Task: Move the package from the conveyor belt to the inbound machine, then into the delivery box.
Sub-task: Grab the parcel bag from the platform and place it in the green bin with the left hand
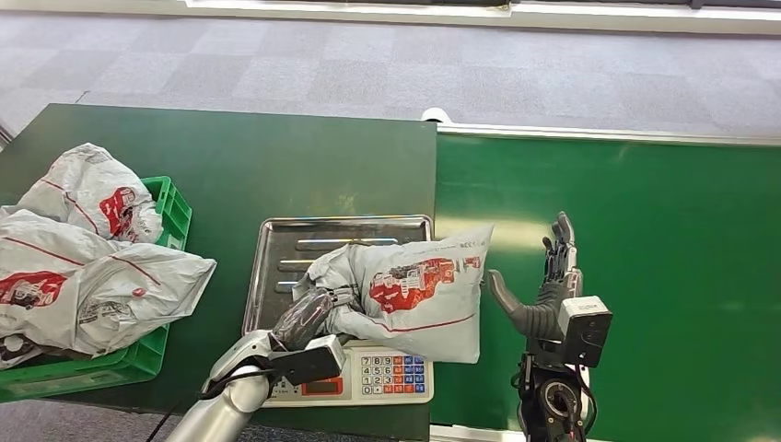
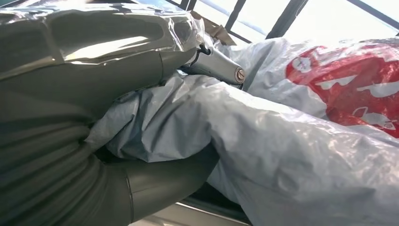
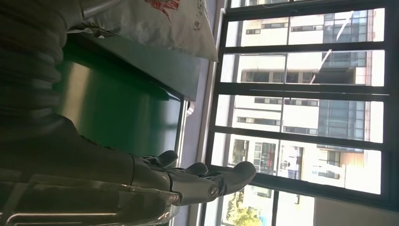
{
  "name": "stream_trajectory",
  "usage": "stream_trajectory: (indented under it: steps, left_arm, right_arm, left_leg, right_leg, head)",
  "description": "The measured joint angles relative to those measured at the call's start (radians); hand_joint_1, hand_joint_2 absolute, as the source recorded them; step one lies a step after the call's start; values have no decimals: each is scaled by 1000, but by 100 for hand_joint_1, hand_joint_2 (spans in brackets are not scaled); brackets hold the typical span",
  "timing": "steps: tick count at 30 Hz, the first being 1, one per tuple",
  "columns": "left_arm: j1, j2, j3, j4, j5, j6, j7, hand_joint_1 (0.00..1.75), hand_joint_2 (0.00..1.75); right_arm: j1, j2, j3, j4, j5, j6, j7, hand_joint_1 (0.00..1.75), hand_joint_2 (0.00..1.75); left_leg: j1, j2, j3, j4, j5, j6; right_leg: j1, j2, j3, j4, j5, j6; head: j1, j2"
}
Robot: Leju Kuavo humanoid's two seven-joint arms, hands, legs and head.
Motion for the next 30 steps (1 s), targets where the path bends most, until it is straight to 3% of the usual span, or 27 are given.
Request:
stream_trajectory:
  steps: [4,7,13,30]
  left_arm:
    - [13,-2,6,-19,57,44,-36,175,175]
    - [53,-2,20,-97,276,124,-119,175,175]
    - [106,-2,49,-242,521,110,-141,175,175]
    - [149,-7,95,-385,712,88,-143,175,175]
  right_arm:
    - [-1,0,0,1,0,6,0,0,175]
    - [-5,0,2,7,-5,13,-1,0,175]
    - [-15,0,7,24,-9,14,-4,0,175]
    - [-23,0,17,45,-16,12,-5,0,175]
  left_leg:
    - [0,1,-2,0,0,0]
    - [0,3,-5,0,0,-1]
    - [1,3,-9,0,0,-1]
    - [1,3,-11,0,0,-1]
  right_leg:
    - [0,2,-2,0,0,0]
    - [0,5,-7,0,1,-1]
    - [0,6,-11,1,1,-1]
    - [1,6,-13,1,1,-1]
  head:
    - [0,0]
    - [0,0]
    - [0,0]
    - [0,0]
